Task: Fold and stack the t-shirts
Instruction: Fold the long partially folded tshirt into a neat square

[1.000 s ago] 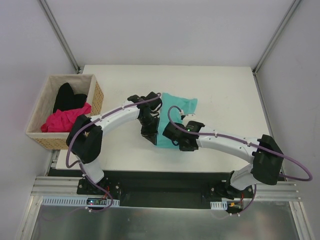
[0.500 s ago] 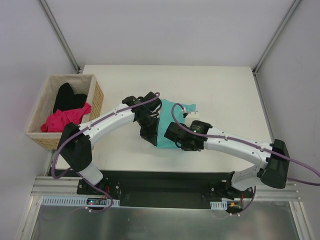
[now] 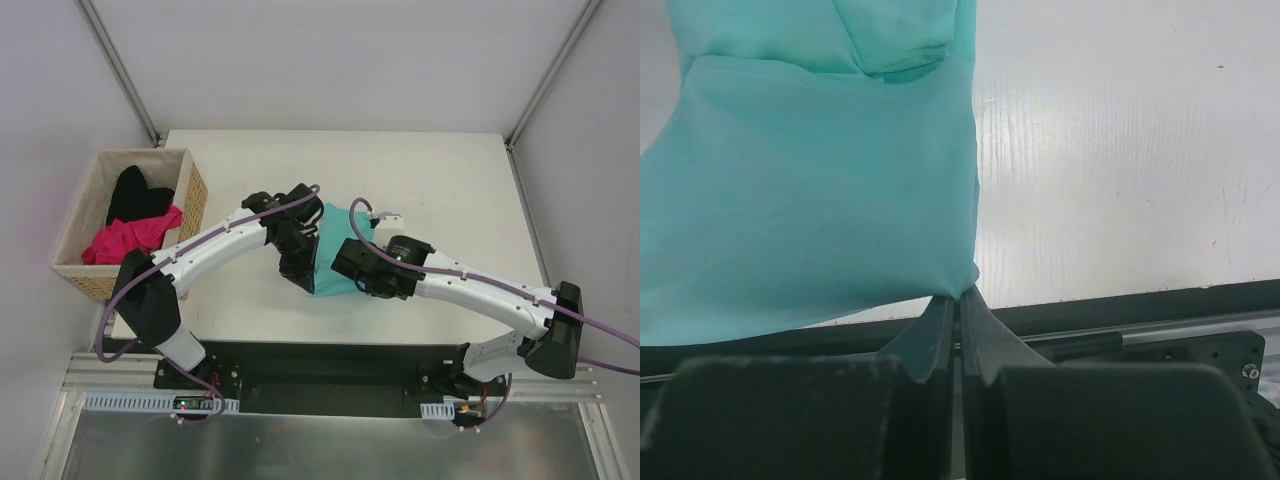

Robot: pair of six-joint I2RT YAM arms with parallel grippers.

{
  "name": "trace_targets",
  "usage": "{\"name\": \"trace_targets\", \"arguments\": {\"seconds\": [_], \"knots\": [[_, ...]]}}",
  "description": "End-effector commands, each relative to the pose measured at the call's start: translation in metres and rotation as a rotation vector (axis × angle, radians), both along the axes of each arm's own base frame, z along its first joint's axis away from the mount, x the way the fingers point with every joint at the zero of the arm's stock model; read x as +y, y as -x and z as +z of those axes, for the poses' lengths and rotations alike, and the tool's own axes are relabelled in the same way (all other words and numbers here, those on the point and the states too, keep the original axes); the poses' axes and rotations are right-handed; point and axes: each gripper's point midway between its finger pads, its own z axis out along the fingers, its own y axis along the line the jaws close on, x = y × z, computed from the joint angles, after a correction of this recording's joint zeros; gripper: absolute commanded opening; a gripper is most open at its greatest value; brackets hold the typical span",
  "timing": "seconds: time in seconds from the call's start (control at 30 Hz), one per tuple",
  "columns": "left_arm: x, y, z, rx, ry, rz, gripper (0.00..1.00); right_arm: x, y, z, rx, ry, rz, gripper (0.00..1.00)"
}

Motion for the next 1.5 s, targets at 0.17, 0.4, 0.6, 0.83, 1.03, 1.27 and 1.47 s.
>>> {"name": "trace_targets", "arguments": {"seconds": [0.17,0.4,0.6,0.83,1.03,1.27,1.47], "knots": [[0.008,0.013,0.017,0.018,-0.026,0.019,0.00,-0.014,0.003,0.014,-0.022,0.002,-0.023,0.00],[0.009,0.023,0.017,0.023,-0.032,0.019,0.00,-0.016,0.015,0.009,-0.014,-0.010,-0.026,0.00],[0.011,0.031,0.019,0.020,-0.036,0.024,0.00,-0.015,0.020,0.011,-0.024,-0.009,-0.020,0.00],[0.012,0.030,0.022,0.000,-0.035,0.029,0.00,-0.017,0.017,0.021,-0.055,0.007,-0.015,0.00],[0.001,0.013,0.030,-0.033,-0.042,-0.004,0.00,-0.017,0.007,0.034,-0.106,0.038,-0.007,0.00],[-0.012,-0.014,0.045,-0.105,-0.056,-0.040,0.00,-0.013,-0.012,0.055,-0.184,0.109,0.015,0.00],[-0.021,-0.033,0.049,-0.134,-0.066,-0.065,0.00,-0.014,-0.028,0.055,-0.187,0.162,0.027,0.00]]}}
